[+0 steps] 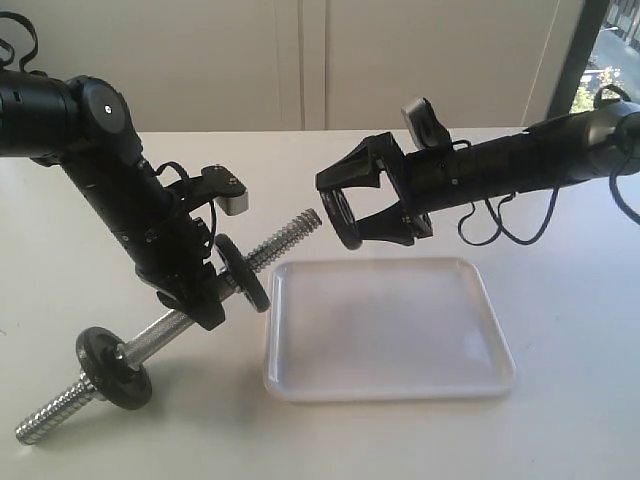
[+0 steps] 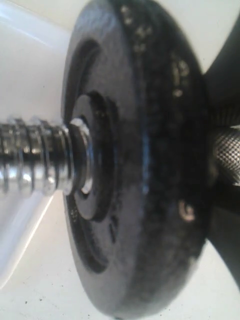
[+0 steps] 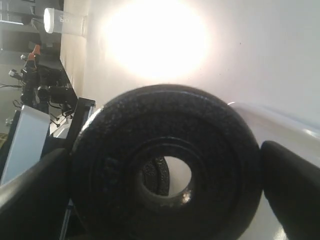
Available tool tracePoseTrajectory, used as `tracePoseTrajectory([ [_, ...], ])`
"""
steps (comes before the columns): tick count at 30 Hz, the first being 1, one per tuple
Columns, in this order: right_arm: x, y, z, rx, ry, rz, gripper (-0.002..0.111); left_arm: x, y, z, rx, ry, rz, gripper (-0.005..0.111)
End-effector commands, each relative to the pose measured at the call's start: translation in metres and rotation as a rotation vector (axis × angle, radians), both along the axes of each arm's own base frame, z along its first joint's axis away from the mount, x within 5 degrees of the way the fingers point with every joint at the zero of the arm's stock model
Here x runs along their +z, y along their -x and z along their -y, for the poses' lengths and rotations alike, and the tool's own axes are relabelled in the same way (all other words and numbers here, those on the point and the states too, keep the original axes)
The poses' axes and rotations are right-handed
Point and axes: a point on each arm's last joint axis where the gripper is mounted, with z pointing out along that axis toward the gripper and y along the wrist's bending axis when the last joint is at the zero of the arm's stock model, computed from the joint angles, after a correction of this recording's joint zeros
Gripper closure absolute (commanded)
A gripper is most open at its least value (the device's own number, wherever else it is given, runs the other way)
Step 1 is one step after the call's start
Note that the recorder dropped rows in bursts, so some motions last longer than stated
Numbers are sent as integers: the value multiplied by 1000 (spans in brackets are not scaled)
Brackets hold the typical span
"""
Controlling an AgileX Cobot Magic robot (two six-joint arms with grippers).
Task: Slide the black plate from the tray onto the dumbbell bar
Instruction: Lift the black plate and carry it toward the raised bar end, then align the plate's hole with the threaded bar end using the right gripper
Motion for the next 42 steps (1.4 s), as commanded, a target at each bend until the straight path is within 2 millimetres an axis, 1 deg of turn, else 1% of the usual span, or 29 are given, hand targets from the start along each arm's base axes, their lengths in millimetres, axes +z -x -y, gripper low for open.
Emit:
tracePoseTrajectory([
  [1,17,-3,0,-10,-87,30,108,18,5,6,23,89,-25,107],
  [5,22,-1,0,0,-74,39,108,18,5,6,23,89,-25,107],
  [9,36,4,1,24,-39,63,108,18,4,6,25,90,-21,107],
  [11,40,7,-4,44,-31,74,108,18,4,6,25,90,-21,107],
  [13,41,13,-15,86,-13,79,108,18,4,6,25,90,-21,107],
  [17,41,20,-31,134,-2,82,108,18,4,6,25,90,-21,107],
  [20,44,20,-32,135,-5,90,108,18,4,6,25,90,-21,107],
  [24,60,23,-30,128,-13,127,108,18,4,6,25,90,-21,107],
  [25,62,23,-30,128,-14,130,108,18,4,6,25,90,-21,107],
  [36,57,25,-29,138,11,109,108,18,4,6,25,90,-21,107],
  [42,47,23,-29,138,12,86,108,18,4,6,25,90,-23,107],
])
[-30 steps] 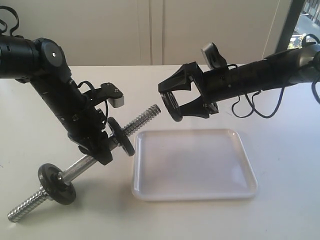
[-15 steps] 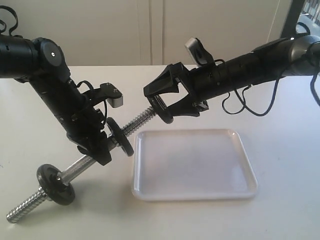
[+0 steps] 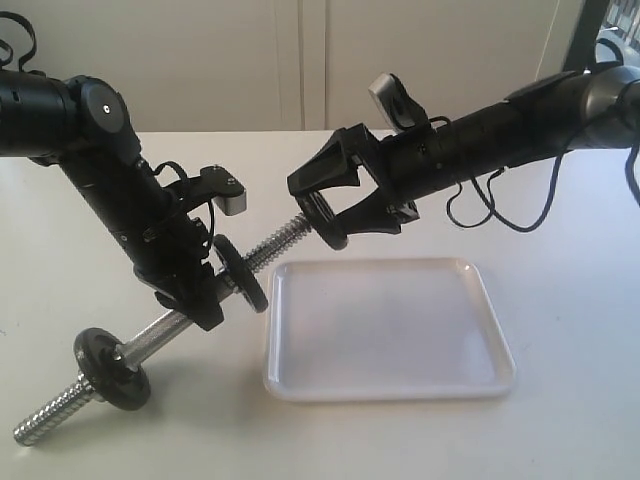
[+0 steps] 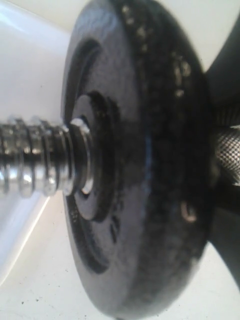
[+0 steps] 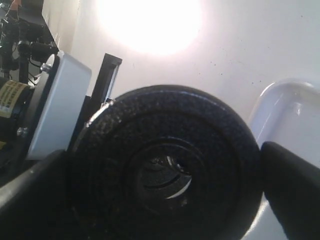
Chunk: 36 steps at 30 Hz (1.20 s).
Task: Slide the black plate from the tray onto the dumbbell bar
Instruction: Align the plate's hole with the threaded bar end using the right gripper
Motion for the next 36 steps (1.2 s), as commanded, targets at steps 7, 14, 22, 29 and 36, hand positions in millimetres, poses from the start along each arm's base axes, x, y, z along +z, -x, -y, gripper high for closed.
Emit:
tracePoseTrajectory([
  [7,7,-2,-3,-13,-82,-25,108,18,4,7,29,93,-16,107],
  [14,4,-4,-4,-27,-100,-41,108,18,4,7,29,93,-16,107],
  [22,3,-4,-4,-28,-101,-43,108,18,3,7,31,94,-12,107],
  [29,1,-4,-4,-30,-103,-49,108,18,3,7,31,94,-12,107],
  [36,-9,-8,-5,-53,-131,-84,108,18,4,7,30,93,-14,107],
])
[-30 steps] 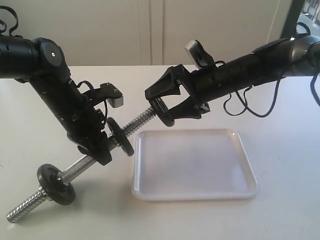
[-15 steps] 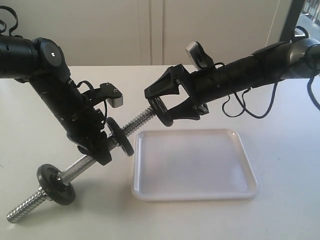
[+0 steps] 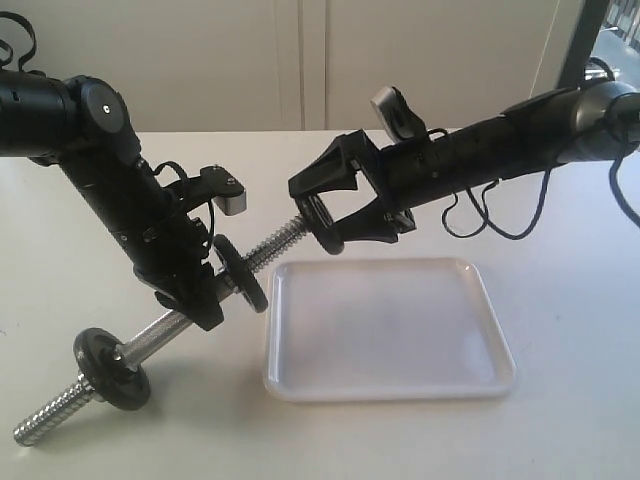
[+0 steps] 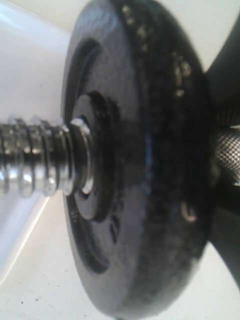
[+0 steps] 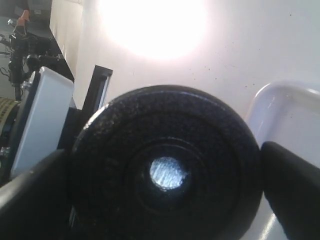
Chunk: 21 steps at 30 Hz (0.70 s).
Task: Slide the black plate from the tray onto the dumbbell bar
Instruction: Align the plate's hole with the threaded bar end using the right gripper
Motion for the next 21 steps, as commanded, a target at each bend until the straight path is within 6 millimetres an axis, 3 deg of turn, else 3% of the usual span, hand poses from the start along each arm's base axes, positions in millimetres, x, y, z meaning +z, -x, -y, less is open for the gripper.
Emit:
tracePoseTrajectory([
  [1,6,-4,-4,-29,-115,-32,108,18,4,7,29,92,-15,107],
  [14,-3,-4,-8,-23,-122,-41,108,18,3,7,30,93,-12,107],
  [21,-10,2,-10,44,-37,-37,108,18,3,7,30,93,-12,107],
])
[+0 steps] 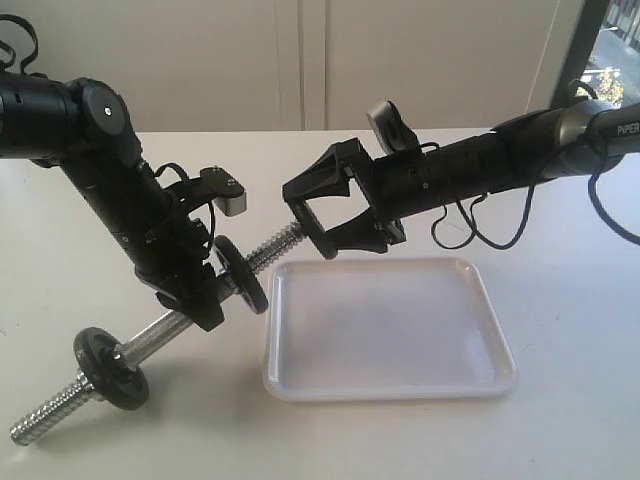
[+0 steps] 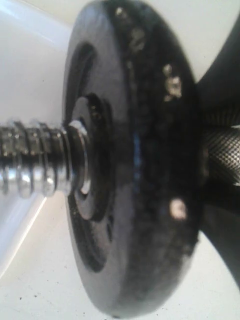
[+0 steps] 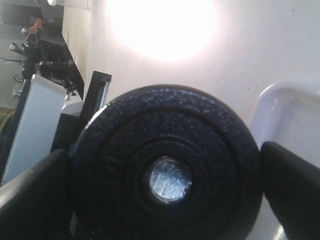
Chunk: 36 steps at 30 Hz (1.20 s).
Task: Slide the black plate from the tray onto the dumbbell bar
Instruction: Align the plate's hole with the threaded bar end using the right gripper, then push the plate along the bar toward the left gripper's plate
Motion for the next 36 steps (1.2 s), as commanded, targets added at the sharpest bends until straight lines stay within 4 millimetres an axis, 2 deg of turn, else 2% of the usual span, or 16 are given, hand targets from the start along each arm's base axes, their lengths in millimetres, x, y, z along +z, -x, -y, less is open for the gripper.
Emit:
tracePoseTrajectory([
  [1,7,5,-3,52,-3,11,108,20,5,7,15,93,-8,107],
  [7,9,6,-8,57,-12,11,108,20,5,7,16,93,-6,107],
  [16,16,11,-28,54,-90,16,108,21,4,7,22,97,5,107],
  [29,27,3,-32,-42,-218,-12,108,22,-3,10,113,134,41,107],
  [36,21,9,-34,6,-153,-31,108,22,-3,10,115,134,45,107],
])
